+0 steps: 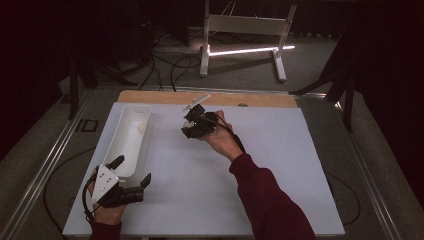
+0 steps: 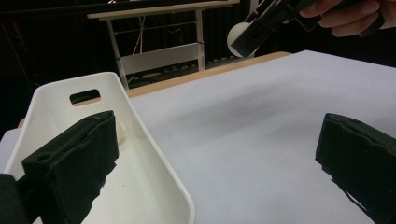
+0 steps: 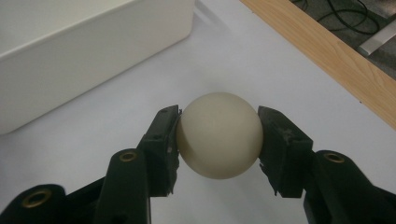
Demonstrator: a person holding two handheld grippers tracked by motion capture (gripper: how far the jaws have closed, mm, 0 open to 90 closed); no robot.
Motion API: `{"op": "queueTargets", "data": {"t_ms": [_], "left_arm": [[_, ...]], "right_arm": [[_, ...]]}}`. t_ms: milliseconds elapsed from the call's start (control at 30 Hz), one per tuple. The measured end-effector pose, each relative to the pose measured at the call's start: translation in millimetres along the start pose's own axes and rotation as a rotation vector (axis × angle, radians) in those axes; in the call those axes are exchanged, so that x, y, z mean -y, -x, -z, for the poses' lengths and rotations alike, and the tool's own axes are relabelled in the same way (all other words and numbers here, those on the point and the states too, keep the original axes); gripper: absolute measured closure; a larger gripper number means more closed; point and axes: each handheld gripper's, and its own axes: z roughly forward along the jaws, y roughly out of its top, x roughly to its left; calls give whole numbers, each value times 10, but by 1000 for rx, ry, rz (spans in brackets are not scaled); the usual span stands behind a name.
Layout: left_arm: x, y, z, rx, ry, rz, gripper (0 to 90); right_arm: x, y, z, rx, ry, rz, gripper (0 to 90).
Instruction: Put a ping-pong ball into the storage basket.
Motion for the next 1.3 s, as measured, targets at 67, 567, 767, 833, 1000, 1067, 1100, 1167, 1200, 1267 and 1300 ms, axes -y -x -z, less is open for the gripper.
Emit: {"op": "queueTargets", "data": {"t_ms": [67,567,767,833,1000,1067,1100,1167,1200,1267,1300], "left_arm": [[0,0,1,0,1,0,2],[-1,1,1,0,-2,-2,2],[-2,2,2,1,-1,-1,2],[-2,3,1,1,-1,-1,2],[-3,6,-1,2,0,0,2],[-4,6,-1,2,1,-1,2],[-3,8,-2,2,2,2,2],[-3,9,-3,2,2,2,2],[-3,8,-3,2,2,2,2],[-3,7,-3,3,2,2,2],[-3,6,-3,3,0,1,2]], "right_arm": [[-7,-5,5,0,0,2,503],[-82,-51,59,-7,22,11,504],[-99,-78,69,-10,25,19,503],[-106,-84,74,-13,28,19,504],[-135,-109,92,-17,37,27,503],[-141,-114,94,-17,39,27,503],[-151,-119,103,-19,38,31,503],[-156,-124,104,-17,41,29,503],[-166,-133,109,-18,41,31,504],[-173,-142,112,-17,42,33,503],[-173,-142,112,-17,42,33,503]]}}
